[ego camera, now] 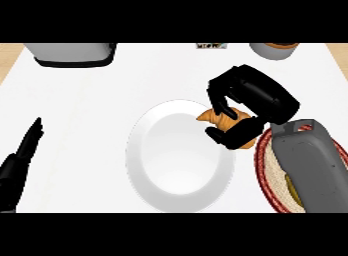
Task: Pick the croissant from the placemat and place it in the plate
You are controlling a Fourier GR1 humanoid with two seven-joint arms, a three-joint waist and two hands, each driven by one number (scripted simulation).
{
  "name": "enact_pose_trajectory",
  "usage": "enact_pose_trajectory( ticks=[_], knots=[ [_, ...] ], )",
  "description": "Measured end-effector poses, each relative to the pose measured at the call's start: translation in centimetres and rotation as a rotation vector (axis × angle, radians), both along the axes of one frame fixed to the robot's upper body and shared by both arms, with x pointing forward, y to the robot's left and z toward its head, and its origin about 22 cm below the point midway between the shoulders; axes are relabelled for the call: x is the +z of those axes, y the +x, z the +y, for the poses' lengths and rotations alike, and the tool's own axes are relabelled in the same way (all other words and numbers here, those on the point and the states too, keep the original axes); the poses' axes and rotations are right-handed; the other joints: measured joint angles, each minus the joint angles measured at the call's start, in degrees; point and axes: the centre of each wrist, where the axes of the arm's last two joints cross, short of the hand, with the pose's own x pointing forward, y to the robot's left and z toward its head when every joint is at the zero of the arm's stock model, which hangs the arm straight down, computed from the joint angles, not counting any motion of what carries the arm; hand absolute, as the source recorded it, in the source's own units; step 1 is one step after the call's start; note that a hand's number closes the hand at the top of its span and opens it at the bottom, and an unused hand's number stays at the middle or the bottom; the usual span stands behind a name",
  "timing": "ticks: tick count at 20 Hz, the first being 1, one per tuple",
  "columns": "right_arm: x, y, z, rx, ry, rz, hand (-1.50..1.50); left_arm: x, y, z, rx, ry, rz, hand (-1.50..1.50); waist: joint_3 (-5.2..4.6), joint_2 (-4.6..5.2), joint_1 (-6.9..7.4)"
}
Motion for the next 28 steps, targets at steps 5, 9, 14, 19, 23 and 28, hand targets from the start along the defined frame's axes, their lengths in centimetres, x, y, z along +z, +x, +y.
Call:
enact_pose_trajectory(
  ticks=[5,9,14,19,23,28],
  knots=[
    [-2.4,-0.9,4.6,0.017,-0.082,0.05,1.5,-0.3,0.2,-0.5,-0.008,-0.003,-0.001,0.0,0.02,0.2,0.38],
    [-4.8,-1.7,8.0,0.035,-0.122,0.091,1.5,0.0,0.8,0.3,-0.008,0.003,-0.005,0.0,0.02,0.27,0.54],
    [-7.8,-1.9,9.4,-0.007,-0.105,0.224,-1.5,0.1,1.0,0.1,-0.013,0.002,-0.002,0.0,0.04,0.35,0.84],
    [-10.1,-2.3,11.2,-0.074,-0.097,0.294,-1.5,0.2,0.9,0.8,-0.016,0.0,-0.006,0.0,0.05,0.36,0.97],
    [-10.6,-2.1,11.1,-0.086,0.0,0.315,-1.5,-0.2,0.5,0.3,-0.012,0.0,-0.004,0.0,0.06,0.36,0.9],
    [-9.7,-0.9,9.2,-0.156,0.213,0.35,-1.5,-0.2,0.5,0.3,-0.007,0.0,-0.004,0.0,0.06,0.32,0.54]
  ],
)
